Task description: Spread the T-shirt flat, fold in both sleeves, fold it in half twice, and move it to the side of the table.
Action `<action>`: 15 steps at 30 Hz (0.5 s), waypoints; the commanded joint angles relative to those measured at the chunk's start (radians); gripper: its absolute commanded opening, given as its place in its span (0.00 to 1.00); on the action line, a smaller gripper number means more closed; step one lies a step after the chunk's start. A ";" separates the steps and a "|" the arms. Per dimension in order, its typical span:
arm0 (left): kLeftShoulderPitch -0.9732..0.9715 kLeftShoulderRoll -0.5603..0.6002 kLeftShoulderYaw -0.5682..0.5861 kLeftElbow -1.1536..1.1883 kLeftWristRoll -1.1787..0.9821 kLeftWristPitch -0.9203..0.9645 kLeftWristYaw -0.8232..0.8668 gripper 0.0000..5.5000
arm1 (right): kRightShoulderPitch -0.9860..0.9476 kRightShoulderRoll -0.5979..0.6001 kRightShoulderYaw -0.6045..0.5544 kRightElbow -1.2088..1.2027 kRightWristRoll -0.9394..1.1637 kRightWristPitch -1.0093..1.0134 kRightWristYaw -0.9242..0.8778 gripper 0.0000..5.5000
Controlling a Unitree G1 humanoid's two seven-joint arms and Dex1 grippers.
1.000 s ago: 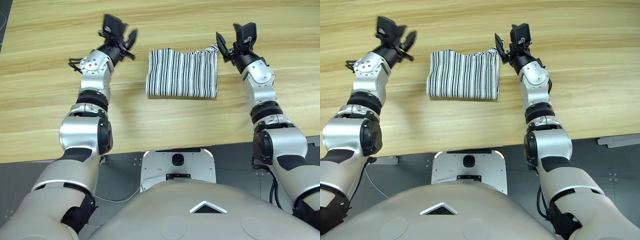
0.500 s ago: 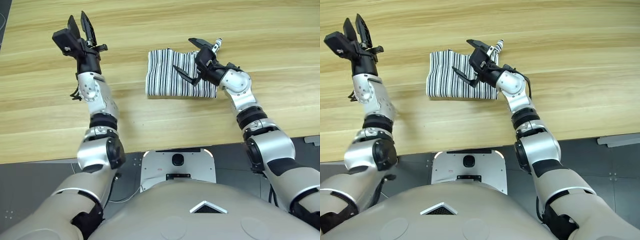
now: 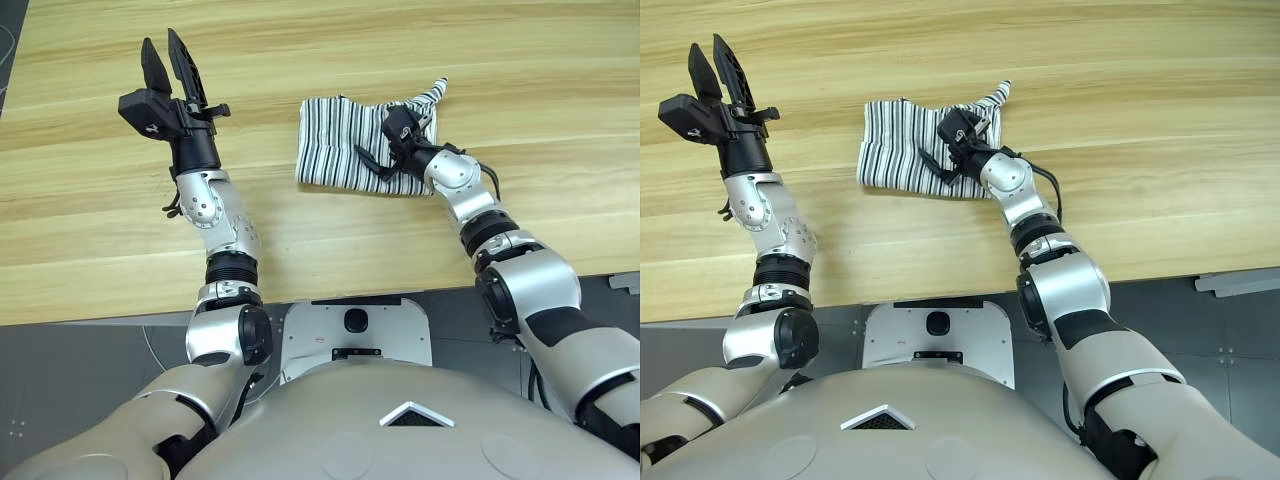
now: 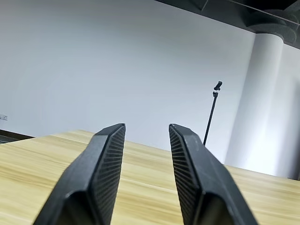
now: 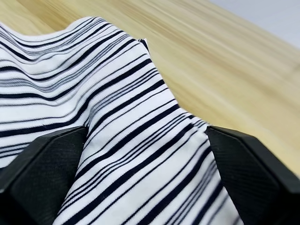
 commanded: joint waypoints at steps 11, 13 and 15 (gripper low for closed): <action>0.012 0.017 0.010 -0.011 0.029 -0.043 0.031 0.32 | -0.015 -0.362 0.017 0.106 -0.166 0.268 -0.487 0.85; 0.014 0.019 0.014 -0.007 0.029 -0.044 0.032 0.32 | -0.020 -0.389 0.005 0.110 -0.171 0.283 -0.558 0.85; 0.020 0.021 0.019 -0.006 0.028 -0.048 0.034 0.32 | -0.023 -0.411 -0.002 0.115 -0.180 0.304 -0.610 0.85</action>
